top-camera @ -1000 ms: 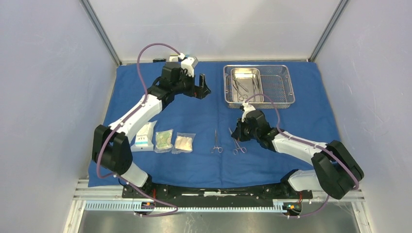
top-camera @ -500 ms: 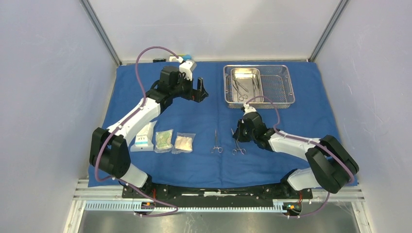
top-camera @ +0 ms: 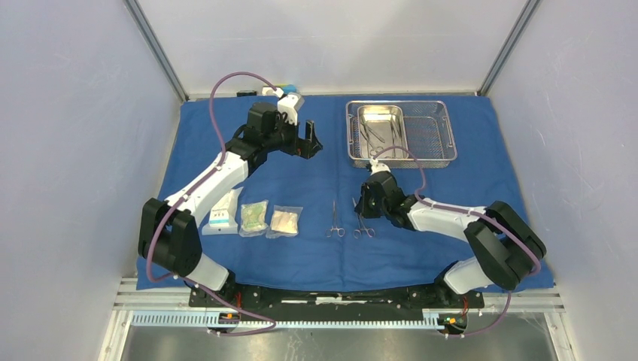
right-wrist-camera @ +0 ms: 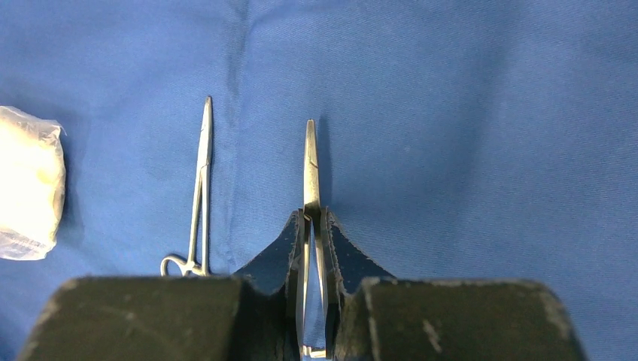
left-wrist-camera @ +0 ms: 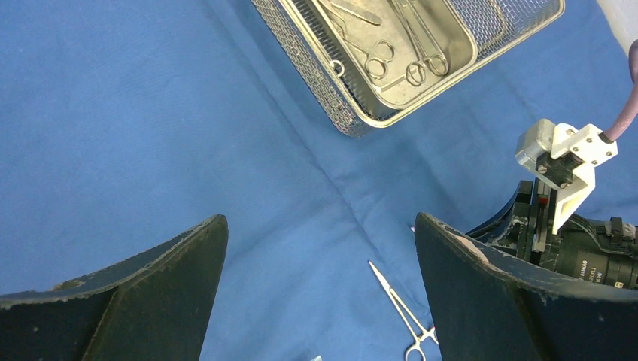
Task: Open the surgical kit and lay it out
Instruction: Place the medical item in the surgical kit.
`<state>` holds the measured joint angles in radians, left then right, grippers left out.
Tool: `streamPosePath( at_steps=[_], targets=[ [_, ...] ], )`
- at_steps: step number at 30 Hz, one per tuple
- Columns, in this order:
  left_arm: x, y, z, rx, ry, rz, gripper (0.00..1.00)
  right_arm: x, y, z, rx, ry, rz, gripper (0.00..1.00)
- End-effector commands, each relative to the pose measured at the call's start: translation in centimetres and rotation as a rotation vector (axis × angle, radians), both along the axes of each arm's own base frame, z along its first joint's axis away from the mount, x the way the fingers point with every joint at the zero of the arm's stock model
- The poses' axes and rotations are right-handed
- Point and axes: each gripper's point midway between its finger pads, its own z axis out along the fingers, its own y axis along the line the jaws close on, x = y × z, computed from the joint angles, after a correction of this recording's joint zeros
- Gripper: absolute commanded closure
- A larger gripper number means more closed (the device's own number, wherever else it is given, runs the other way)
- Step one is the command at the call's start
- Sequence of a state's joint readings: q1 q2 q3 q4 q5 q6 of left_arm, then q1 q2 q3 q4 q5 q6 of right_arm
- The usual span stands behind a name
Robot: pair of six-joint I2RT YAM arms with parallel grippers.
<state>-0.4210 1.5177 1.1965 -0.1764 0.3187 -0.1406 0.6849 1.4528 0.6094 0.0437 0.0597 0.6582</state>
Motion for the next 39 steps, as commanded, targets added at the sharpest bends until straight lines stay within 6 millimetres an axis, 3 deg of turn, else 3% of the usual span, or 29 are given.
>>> streamPosePath(
  at_steps=[1,7,16,24,31,34,39],
  targets=[
    [0.1,-0.2,2.2,-0.038,-0.071,-0.016,0.0,1.3,1.2,1.1,0.017,-0.031,-0.019,1.0],
    [-0.2,-0.3,2.3,-0.046,-0.069,-0.022,0.0,0.9,1.7,0.6,0.016,-0.014,-0.004,0.95],
    [-0.3,-0.3,2.2,-0.048,-0.066,-0.024,0.0,0.6,2.2,1.0,0.051,-0.021,0.015,0.75],
    [-0.7,-0.6,2.1,-0.061,-0.057,-0.043,0.0,1.2,2.1,1.8,0.035,-0.058,0.016,0.74],
    [-4.1,-2.3,-0.3,-0.078,-0.001,-0.22,0.0,3.7,1.3,7.5,0.002,-0.276,0.071,0.65],
    [-6.5,-3.6,-2.2,-0.04,-0.014,-0.353,0.0,4.7,0.0,9.7,-0.003,-0.36,0.095,0.52],
    [-8.3,-5.4,-4.7,0.136,-0.138,-0.51,0.01,5.7,-2.5,12.7,-0.049,-0.504,0.215,0.45]
  ],
)
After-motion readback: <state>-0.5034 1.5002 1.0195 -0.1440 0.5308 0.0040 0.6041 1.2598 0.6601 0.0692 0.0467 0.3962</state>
